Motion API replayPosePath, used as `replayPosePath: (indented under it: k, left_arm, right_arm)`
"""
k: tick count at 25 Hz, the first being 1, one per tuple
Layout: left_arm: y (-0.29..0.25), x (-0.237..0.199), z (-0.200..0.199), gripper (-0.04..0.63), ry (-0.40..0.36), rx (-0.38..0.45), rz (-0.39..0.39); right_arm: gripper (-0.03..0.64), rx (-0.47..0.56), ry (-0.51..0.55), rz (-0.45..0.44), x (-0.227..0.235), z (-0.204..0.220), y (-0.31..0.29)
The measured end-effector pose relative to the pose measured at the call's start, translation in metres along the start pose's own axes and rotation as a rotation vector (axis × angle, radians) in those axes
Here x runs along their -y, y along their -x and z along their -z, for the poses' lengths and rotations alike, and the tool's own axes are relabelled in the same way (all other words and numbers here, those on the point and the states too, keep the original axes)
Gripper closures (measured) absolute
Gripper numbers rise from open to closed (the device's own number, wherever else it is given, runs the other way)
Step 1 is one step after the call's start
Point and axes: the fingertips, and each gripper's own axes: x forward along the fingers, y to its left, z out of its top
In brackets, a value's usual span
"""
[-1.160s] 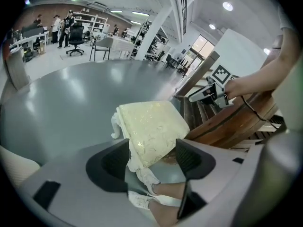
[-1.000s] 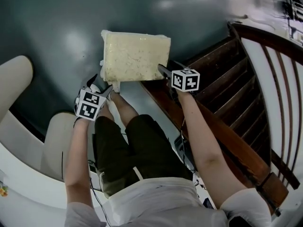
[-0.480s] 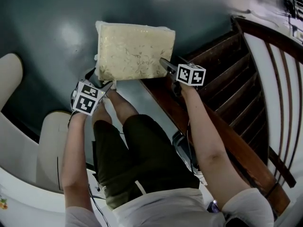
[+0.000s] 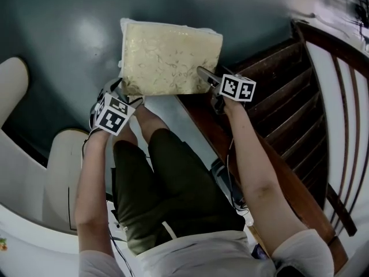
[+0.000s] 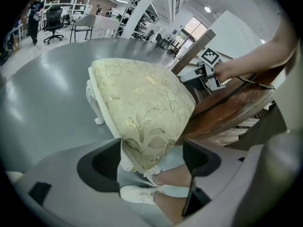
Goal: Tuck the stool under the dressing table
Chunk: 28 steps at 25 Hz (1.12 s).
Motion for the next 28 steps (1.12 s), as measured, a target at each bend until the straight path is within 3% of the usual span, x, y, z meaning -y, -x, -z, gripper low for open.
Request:
replayPosePath:
  k: [11,28]
  left_arm:
    - [-0.007,-0.006,0.001,0.202,-0.032,-0.039,-0.073]
    - [-0.006,-0.006,-0.002,0.239,0.092,0.087,-0.089]
  right_arm:
    - [0.129,-0.048,0.041,-0.004,0.003,0.009,-0.015]
    - [0.16,-0.04,0.05,0.024,0.001,0.011,-0.018]
